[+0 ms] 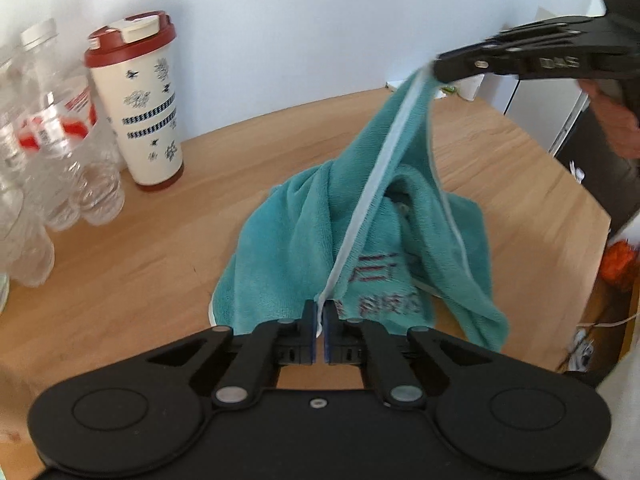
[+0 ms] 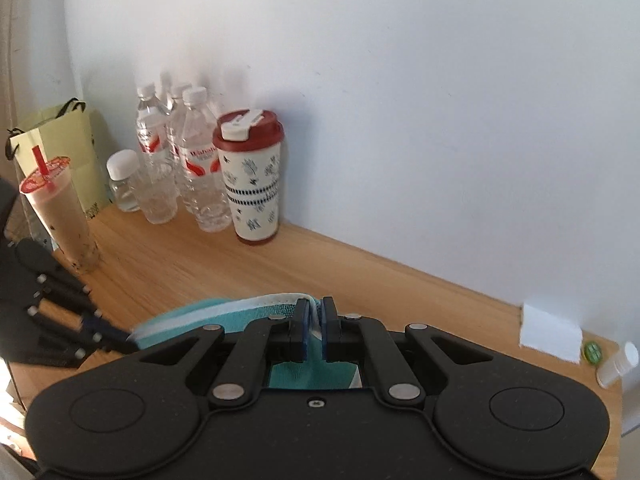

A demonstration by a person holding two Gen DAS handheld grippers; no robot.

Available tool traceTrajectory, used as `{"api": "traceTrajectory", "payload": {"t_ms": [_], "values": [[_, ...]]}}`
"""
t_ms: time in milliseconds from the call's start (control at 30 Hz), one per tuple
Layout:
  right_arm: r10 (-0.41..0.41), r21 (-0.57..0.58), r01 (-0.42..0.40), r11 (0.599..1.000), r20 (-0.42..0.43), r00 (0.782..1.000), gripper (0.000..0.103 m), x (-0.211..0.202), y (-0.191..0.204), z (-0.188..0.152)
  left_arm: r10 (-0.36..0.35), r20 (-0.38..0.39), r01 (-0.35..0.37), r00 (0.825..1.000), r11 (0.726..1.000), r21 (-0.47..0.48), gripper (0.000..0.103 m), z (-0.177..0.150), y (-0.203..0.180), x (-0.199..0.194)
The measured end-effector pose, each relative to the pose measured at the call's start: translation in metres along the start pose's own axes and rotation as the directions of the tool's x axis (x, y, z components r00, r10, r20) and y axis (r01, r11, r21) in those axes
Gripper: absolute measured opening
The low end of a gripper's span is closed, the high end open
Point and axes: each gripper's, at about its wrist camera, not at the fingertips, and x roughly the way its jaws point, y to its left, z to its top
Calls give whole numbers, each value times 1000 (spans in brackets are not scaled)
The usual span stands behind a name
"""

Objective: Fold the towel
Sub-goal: 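Lift the towel with both tools, shaking it out above the table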

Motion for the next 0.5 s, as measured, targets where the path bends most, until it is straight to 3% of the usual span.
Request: {"api": "traceTrajectory", "payload": {"t_ms": [367,500], "values": [[174,-112,-172,979,10,985,6,47,37,37,0,7,2,1000,974,-226,2,-31,-3,-46],[256,-184,-249,951,15,967,5,69,71,55,25,3,-23,1000,936,-351,2,-45,6,-62]]}}
